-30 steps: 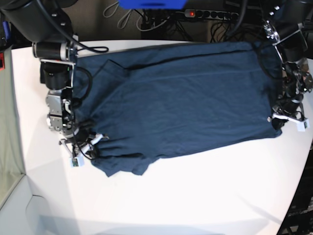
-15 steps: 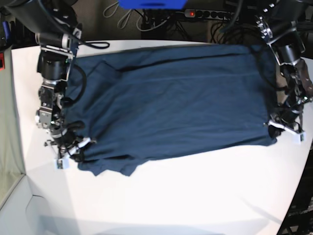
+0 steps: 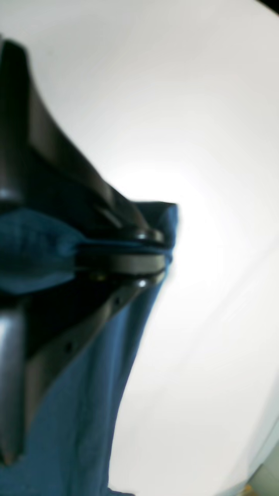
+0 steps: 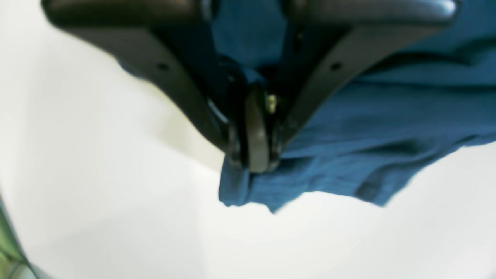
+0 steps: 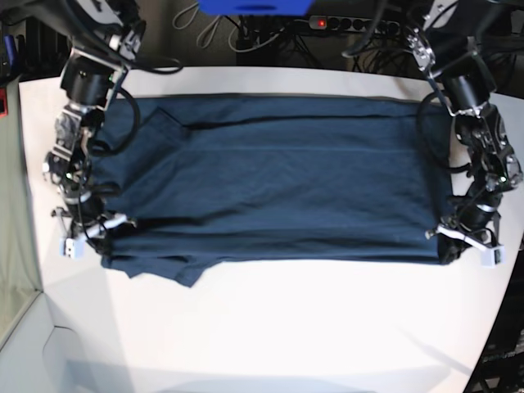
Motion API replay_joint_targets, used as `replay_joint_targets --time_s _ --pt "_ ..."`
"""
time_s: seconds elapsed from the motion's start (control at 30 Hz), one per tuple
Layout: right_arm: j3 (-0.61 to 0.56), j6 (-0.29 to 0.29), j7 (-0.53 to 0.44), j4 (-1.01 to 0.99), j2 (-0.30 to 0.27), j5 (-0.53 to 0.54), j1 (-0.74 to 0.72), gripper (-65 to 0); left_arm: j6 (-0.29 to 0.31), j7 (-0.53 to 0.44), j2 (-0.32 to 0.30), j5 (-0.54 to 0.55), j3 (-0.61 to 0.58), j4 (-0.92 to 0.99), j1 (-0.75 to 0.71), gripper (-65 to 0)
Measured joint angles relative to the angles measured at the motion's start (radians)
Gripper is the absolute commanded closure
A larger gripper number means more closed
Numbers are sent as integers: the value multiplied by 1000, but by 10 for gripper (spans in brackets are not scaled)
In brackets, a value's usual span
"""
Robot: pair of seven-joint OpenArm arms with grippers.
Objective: Layout the t-shirt on the table in an organized manner, then fold the t-shirt properly
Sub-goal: 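Lift the hem edge with both grippers and fold it toward the collar fold, then release with the left gripper and regrasp the folded strip's end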
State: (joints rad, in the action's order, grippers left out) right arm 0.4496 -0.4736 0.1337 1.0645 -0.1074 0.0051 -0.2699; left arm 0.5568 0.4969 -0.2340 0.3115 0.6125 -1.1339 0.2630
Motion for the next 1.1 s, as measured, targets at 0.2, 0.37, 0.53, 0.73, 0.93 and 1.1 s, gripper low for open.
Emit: replay_joint_targets --time_s 0.2,0.37,0.53,0.73,0.93,1.1 --pt "-1 1 0 124 -11 82 87 0 2 -2 26 7 0 -22 -48 -45" --pt "-1 0 -1 184 -9 105 172 0 -3 1 21 32 3 -22 -93 -45" --pt "-1 0 0 211 -8 108 233 0 -3 1 9 170 1 -59 -164 -45" --pt "-3 0 0 258 -6 112 297 0 -6 1 -8 256 1 -177 -267 -45" --pt "6 -27 -3 323 16 111 329 0 -5 -2 -4 316 0 -285 -350 -45" --pt "2 -124 -3 338 27 111 349 0 -7 0 -4 333 1 -308 -416 -45"
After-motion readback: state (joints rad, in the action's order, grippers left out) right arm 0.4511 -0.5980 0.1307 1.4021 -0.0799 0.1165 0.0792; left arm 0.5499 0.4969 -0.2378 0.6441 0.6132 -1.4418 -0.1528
